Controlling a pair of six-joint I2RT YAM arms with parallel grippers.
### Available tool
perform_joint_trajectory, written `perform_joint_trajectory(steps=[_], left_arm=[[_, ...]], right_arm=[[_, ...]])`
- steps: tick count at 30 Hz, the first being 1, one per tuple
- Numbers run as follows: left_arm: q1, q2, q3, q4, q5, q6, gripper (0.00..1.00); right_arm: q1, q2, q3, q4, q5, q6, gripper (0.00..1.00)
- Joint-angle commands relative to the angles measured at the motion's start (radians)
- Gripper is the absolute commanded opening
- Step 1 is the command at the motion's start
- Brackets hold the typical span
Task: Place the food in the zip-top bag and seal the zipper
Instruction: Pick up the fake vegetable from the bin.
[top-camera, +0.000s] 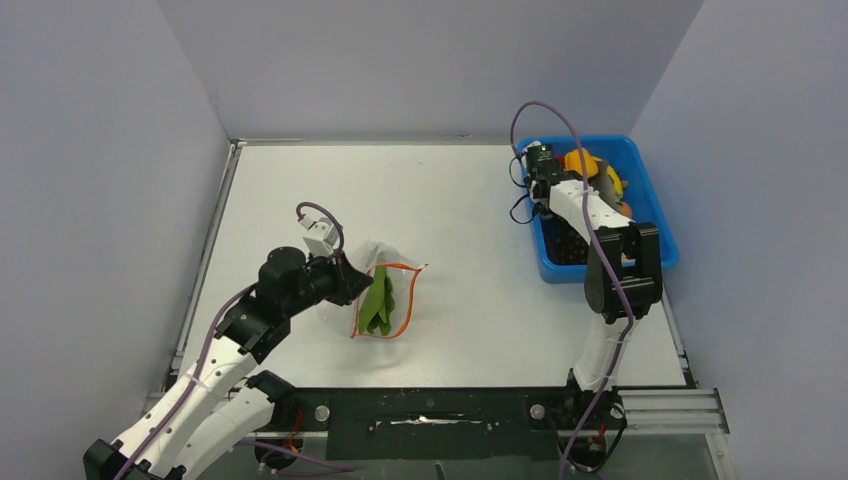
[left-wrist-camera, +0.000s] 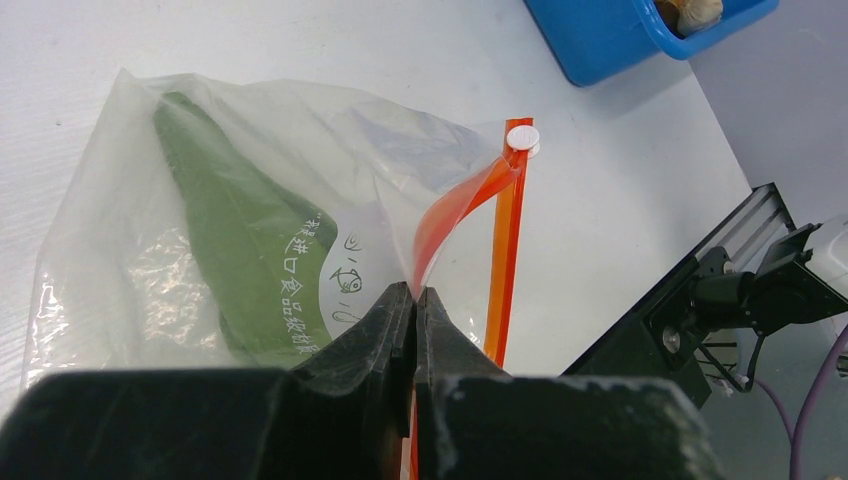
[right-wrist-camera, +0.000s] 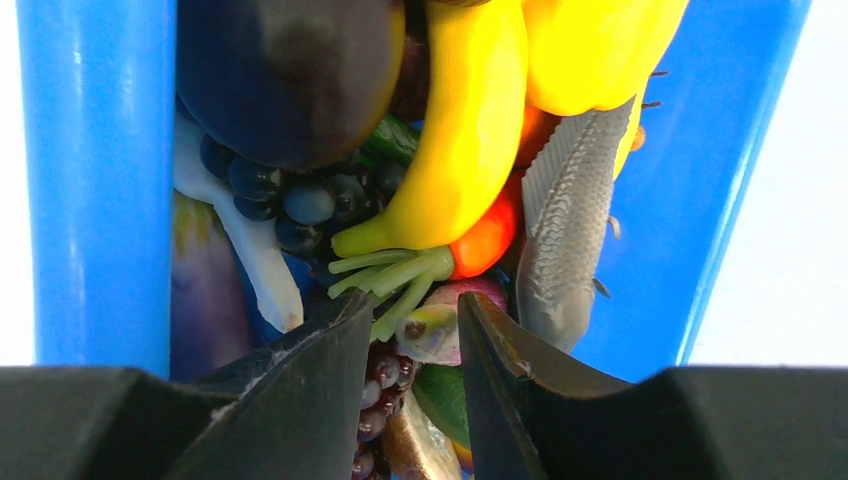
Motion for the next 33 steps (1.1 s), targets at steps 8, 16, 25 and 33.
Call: perform_joint_trajectory(steps=[8, 16, 25, 33], left_arm=[[0.002, -0.02, 0.009, 0.066, 0.019, 0.018, 0.0], [0.002, -0.022, 0.008, 0.068, 0.022, 0.018, 0.0], [0.002, -0.018, 0.006, 0.071, 0.02, 0.016, 0.0], [-0.001, -0.016, 0.007, 0.061, 0.029, 0.002, 0.0]], right_arm=[[-0.01, 0.001, 0.041, 0.034, 0.097, -0.048, 0.22], [-0.006, -0.033, 0.048, -0.012, 0.15, -0.024, 0.02], [0.003, -0.141, 0.072, -0.149, 0.169, 0.046, 0.0], [0.06, -0.236, 0.08, -0.263, 0.229, 0.102, 0.0]])
